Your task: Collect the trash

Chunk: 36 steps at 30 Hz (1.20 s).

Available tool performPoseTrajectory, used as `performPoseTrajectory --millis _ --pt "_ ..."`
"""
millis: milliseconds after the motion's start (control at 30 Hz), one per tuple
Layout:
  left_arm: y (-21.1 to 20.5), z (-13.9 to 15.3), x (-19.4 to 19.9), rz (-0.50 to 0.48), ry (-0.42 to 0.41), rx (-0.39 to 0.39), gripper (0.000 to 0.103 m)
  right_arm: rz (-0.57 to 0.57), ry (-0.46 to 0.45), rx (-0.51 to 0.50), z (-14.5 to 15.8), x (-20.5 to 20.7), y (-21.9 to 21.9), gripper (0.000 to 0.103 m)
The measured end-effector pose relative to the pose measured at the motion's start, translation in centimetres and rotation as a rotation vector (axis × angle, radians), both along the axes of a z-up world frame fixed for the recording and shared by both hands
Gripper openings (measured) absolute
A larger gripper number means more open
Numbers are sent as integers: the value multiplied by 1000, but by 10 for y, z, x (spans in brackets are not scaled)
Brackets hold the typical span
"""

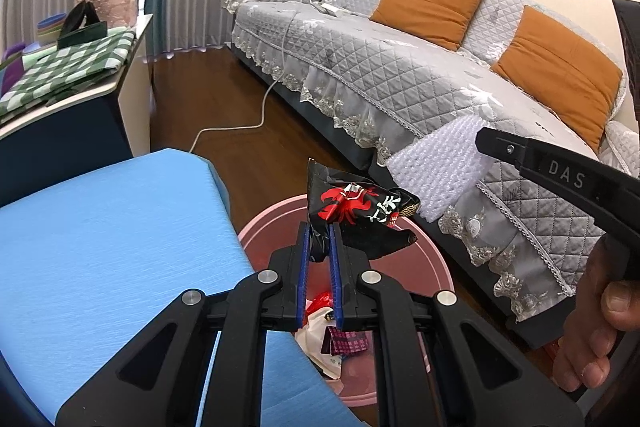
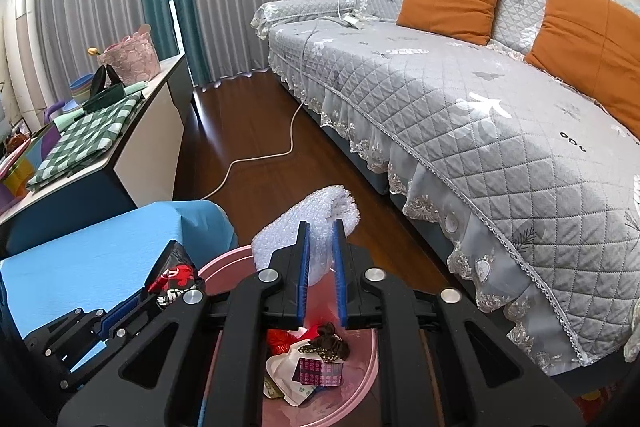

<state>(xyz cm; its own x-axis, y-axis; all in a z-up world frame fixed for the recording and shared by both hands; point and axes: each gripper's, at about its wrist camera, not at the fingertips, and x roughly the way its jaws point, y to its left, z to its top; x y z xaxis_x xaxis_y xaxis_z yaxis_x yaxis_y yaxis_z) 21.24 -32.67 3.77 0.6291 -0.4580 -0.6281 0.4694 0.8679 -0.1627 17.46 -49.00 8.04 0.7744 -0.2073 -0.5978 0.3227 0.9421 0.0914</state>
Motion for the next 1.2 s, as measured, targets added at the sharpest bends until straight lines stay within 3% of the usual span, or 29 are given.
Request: performPoseTrajectory --millis 33,100,133,367,500,600,767,867,1033,1200 --pt "0 0 -1 1 -1 2 13 -2 4 2 0 0 -1 21" --pt "1 1 -1 9 -5 2 21 -16 8 3 0 0 -3 48" --pt "2 2 -1 15 -8 2 23 -28 7 2 1 0 -4 52" --pt "15 18 -5 54 -33 -10 24 -47 -18 9 15 -9 -3 67" --pt "26 33 -13 73 -58 -19 34 -27 -52 4 32 -19 5 82" --pt "34 46 -21 79 -81 -19 34 -8 -80 11 45 -29 10 89" --pt "51 66 -40 102 -120 -23 46 39 -126 8 68 -54 26 98" --pt "62 76 -52 128 -154 -20 54 63 -135 4 76 -68 37 98" --pt "89 93 -78 217 -233 -49 84 141 -163 -27 89 -89 63 98" --pt "120 97 -116 251 -318 -3 94 211 -179 -26 92 -110 93 98"
